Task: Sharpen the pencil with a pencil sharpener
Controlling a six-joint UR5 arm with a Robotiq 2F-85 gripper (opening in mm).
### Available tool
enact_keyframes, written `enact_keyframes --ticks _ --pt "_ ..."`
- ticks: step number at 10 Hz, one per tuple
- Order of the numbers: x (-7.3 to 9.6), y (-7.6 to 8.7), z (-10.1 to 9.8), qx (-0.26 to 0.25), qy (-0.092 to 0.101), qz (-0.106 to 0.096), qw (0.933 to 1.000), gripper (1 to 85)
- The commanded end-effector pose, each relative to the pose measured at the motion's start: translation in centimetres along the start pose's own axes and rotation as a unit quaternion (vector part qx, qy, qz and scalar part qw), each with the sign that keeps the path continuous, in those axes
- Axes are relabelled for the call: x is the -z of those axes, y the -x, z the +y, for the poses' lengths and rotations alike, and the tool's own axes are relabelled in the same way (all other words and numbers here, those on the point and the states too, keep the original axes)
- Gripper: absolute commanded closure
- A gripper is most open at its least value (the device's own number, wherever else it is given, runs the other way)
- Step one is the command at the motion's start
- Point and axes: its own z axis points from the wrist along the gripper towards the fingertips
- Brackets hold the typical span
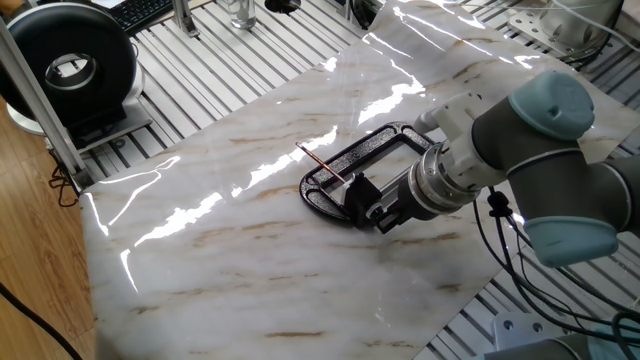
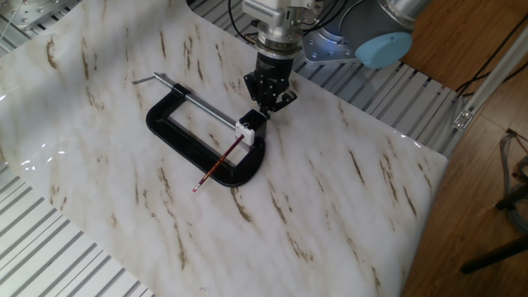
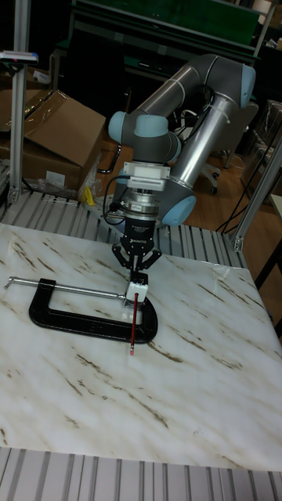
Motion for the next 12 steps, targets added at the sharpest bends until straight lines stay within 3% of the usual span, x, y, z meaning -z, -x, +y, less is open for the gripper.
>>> enact_keyframes --ticks 1,12 --pt "0.3 0.2 -0.1 -0.009 0.0 -0.001 1.0 73.7" --pt "1.1 -0.4 -1.3 -0.004 -0.03 0.018 0.9994 80.7"
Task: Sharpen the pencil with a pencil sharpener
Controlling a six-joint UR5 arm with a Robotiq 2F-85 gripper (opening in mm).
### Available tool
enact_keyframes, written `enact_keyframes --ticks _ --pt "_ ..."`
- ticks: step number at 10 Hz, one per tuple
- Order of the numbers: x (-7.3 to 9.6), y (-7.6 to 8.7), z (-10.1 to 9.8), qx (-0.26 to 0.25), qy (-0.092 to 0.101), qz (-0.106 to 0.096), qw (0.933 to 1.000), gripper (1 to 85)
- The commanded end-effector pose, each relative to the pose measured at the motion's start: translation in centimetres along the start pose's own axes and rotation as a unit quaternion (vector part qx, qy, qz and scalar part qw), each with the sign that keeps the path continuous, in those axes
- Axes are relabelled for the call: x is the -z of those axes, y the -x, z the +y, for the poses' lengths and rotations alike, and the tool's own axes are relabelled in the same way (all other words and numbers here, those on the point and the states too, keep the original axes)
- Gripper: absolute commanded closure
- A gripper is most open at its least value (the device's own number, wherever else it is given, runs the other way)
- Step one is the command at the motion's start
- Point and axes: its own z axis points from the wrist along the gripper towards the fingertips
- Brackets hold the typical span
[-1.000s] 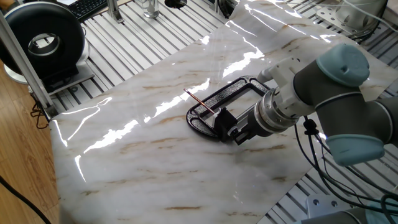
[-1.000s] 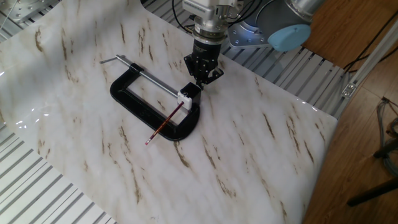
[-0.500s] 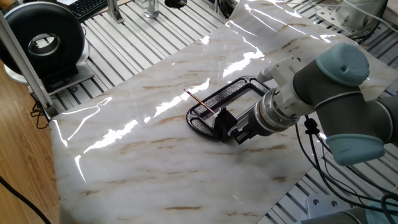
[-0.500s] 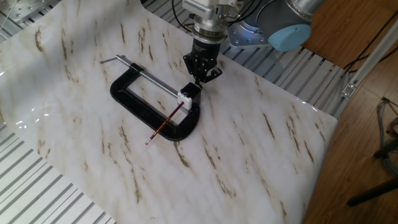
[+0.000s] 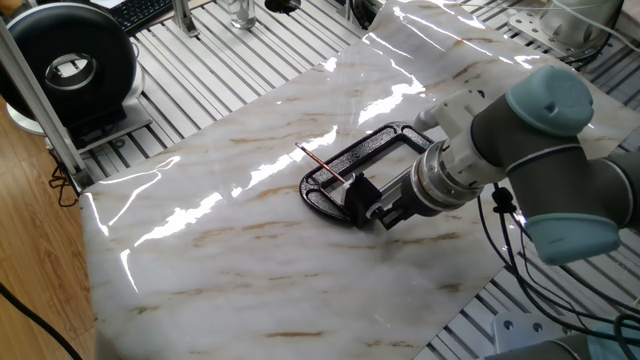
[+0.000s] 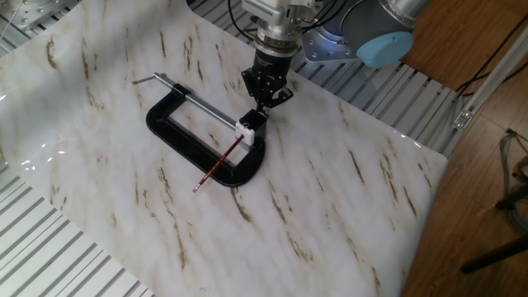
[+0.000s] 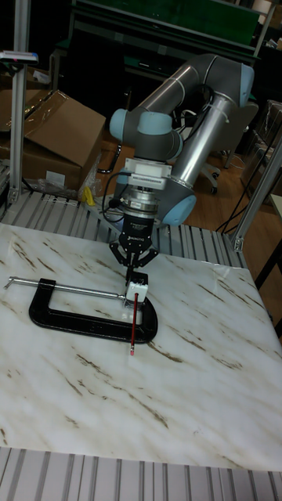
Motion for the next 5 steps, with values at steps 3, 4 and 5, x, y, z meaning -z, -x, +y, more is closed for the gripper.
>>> enact_keyframes --ticks 3,4,5 --pt "0.47 0.02 -0.31 -0.003 -0.008 0.005 0.9999 81.3" --pt "0.5 0.0 -0.41 -0.002 -0.01 0.006 0.9999 81.7" --pt "0.55 -0.02 -0.55 0.0 -0.013 0.007 0.9999 82.0"
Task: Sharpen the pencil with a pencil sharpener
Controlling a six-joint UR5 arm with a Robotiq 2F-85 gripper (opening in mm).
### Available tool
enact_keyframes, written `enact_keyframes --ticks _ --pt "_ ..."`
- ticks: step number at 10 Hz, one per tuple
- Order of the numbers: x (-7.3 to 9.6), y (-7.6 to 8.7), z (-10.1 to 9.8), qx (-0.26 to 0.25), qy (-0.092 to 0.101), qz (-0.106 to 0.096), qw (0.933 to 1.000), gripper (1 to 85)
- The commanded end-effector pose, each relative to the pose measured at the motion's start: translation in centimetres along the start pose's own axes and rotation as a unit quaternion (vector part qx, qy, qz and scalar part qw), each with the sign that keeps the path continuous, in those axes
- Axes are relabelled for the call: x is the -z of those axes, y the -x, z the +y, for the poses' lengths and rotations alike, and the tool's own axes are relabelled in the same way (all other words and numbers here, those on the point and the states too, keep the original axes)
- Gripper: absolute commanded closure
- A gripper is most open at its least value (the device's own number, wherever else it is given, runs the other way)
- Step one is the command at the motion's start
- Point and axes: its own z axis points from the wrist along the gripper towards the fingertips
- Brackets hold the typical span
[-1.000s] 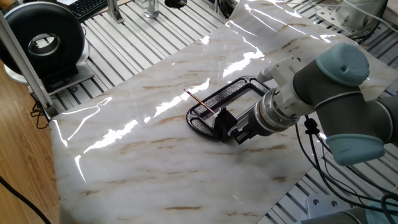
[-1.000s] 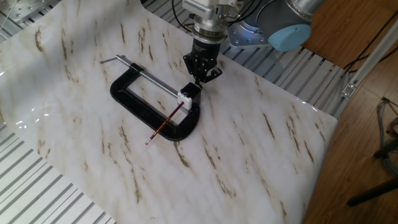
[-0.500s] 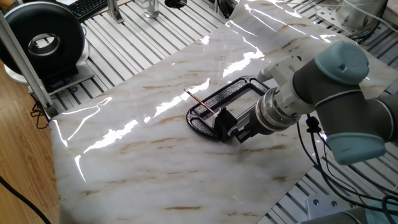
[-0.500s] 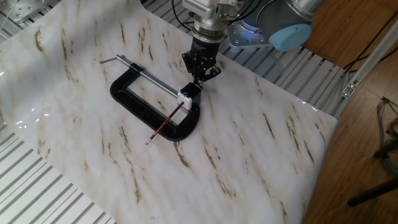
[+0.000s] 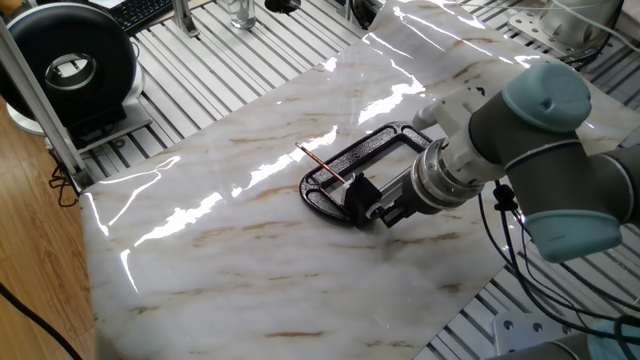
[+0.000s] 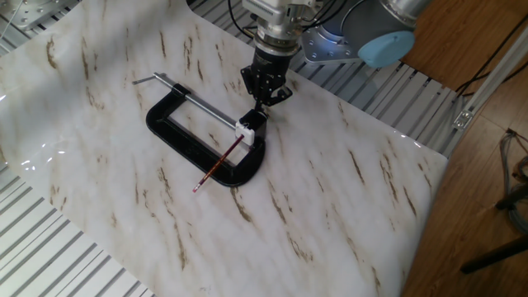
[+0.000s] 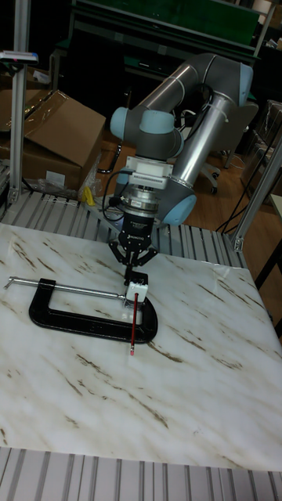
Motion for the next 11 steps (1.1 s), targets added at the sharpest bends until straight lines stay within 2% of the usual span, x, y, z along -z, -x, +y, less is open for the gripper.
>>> enact_keyframes --ticks 1,3,5,8,11 --pt "0.3 0.1 0.0 -0.002 0.001 0.001 1.0 81.3" --pt "0.3 -0.1 1.1 0.003 0.021 0.006 0.9998 64.7" --pt "0.6 -0.8 0.7 0.022 0.022 0.025 0.9992 49.7" --pt "0.7 -0.4 1.6 0.012 0.035 0.023 0.9991 45.3" --pt "0.3 -0.4 1.8 0.012 0.036 0.02 0.9991 44.7"
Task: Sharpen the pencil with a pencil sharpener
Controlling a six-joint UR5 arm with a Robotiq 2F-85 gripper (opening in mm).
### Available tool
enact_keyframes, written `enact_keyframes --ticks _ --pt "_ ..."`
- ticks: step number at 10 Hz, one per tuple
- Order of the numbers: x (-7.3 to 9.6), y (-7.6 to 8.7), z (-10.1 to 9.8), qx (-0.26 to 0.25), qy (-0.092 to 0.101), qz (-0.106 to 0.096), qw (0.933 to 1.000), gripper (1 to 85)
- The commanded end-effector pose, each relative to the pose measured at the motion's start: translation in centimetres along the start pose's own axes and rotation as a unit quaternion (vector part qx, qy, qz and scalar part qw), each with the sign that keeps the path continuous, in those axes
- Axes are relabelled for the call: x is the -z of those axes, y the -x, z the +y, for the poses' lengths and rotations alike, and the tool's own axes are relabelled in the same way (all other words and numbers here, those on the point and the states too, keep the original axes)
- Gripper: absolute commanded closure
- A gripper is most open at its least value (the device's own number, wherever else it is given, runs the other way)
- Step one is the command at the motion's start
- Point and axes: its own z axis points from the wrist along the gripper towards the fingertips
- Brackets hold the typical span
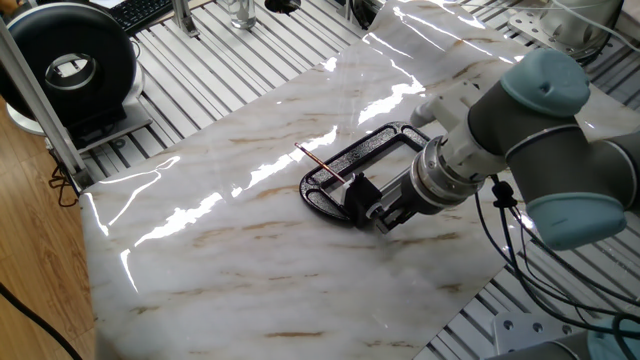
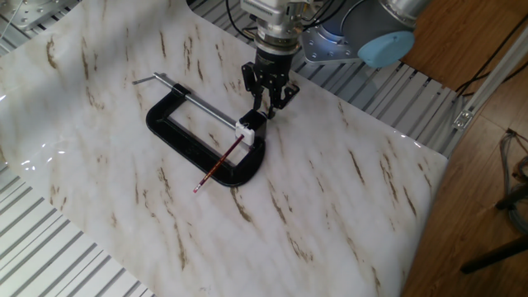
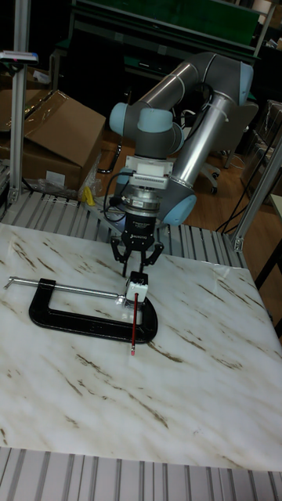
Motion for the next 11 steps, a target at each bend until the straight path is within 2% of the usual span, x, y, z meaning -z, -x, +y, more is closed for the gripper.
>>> enact_keyframes --ticks 1,8,10,11 --pt "0.02 0.26 0.37 -0.005 0.008 -0.003 1.0 44.7" --pt "0.6 0.71 0.49 -0.01 0.011 -0.001 0.9999 44.7" --pt "0.61 0.15 0.72 -0.01 0.016 0.009 0.9998 43.7" --pt "0.61 -0.05 0.38 -0.006 0.009 0.013 0.9999 43.7"
